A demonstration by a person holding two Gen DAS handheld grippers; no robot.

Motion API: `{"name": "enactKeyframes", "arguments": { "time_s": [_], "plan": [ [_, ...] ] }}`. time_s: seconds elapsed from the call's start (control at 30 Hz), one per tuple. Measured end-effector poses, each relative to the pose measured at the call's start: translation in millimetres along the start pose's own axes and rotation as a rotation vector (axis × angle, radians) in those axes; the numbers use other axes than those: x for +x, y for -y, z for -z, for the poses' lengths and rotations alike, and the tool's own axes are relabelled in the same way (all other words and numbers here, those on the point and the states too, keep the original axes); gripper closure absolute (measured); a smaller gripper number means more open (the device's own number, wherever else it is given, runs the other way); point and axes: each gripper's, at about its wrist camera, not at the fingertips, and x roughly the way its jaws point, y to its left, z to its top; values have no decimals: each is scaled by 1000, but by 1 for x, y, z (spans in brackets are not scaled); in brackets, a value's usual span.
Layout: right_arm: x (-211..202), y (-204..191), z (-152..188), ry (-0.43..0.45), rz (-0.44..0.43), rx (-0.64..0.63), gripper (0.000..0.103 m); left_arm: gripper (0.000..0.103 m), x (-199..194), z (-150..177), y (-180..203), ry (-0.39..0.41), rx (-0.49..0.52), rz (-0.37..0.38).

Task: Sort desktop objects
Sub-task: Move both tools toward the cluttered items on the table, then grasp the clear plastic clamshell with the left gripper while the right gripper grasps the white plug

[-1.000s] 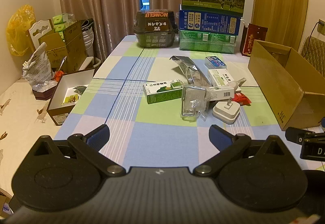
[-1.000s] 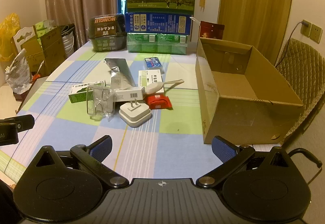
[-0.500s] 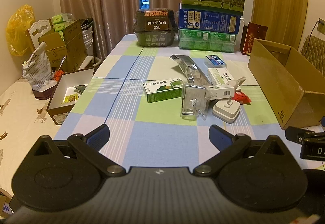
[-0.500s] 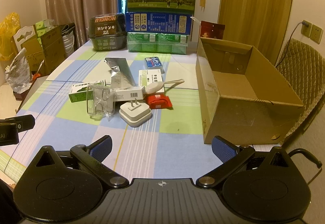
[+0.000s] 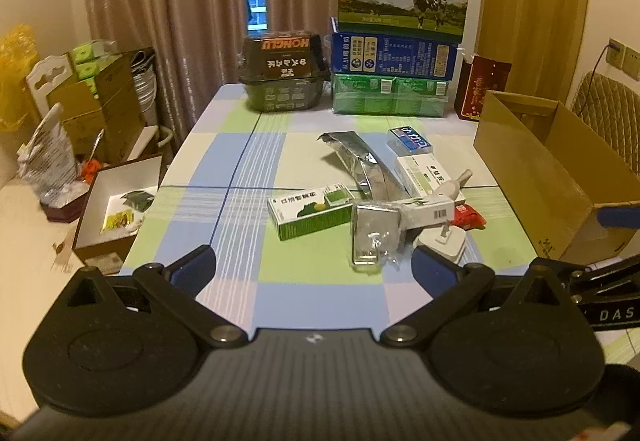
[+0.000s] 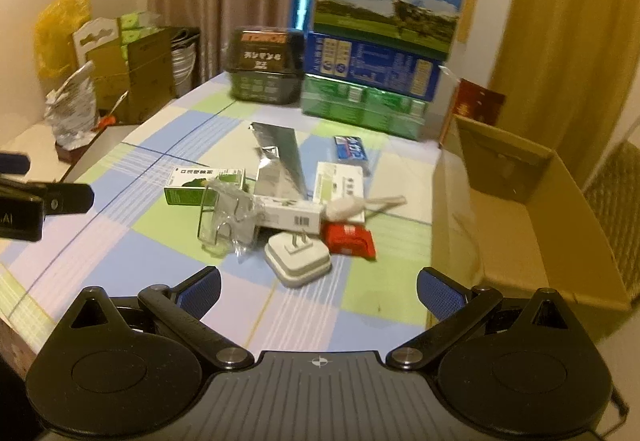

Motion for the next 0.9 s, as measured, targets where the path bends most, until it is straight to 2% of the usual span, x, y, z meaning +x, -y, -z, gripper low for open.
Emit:
{"name": "enactKeyframes", "arguments": {
  "time_s": [0.23, 0.5, 0.77, 0.9],
  "plan": [
    [34, 1, -13, -9, -64, -53, 2, 1, 44, -3, -8, -25, 18, 74],
    [84, -3, -9, -41, -82, -117, 2, 1, 95, 7, -10, -50, 8, 120],
    [122, 0, 3, -41, -93, -149, 2, 1, 140, 17, 2, -72, 116, 174],
    [139, 7, 7, -44, -114, -153, 7, 7, 154, 18, 6, -75, 132, 188]
  ]
}}
